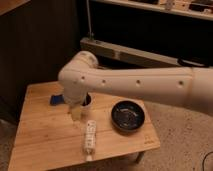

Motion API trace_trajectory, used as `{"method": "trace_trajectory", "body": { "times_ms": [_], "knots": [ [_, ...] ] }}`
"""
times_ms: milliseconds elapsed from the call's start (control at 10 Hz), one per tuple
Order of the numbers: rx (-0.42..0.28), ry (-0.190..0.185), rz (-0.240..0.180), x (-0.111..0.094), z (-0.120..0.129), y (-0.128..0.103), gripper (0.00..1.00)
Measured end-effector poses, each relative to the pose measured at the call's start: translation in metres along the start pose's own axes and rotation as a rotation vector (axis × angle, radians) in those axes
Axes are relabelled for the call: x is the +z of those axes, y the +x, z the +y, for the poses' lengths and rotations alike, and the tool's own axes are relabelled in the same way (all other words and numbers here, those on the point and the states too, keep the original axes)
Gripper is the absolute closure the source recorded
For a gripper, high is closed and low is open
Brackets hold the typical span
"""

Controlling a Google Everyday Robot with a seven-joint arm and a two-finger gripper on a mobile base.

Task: Move the arm in a circular motion

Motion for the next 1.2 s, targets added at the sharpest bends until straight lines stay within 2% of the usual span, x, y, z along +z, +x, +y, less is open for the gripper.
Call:
{"method": "trace_trajectory", "body": {
  "times_ms": [300, 500, 600, 800, 1000, 1100, 1200],
  "knots": [
    [-0.163, -0.011, -0.033, 0.023, -0.054, -0.041, 0.2],
    [-0.24, 0.005, -0.036, 0.03, -0.098, -0.06, 0.2],
    [-0.266, 0.024, -0.031, 0.029, -0.128, -0.063, 0.2],
    [-0.257, 0.058, -0.011, 0.024, -0.169, -0.048, 0.2],
    [-0.2, 0.103, 0.018, 0.01, -0.21, -0.007, 0.2],
    [-0.174, 0.119, 0.029, 0.004, -0.22, 0.011, 0.2],
    [-0.127, 0.139, 0.045, -0.006, -0.23, 0.041, 0.2]
  ]
}}
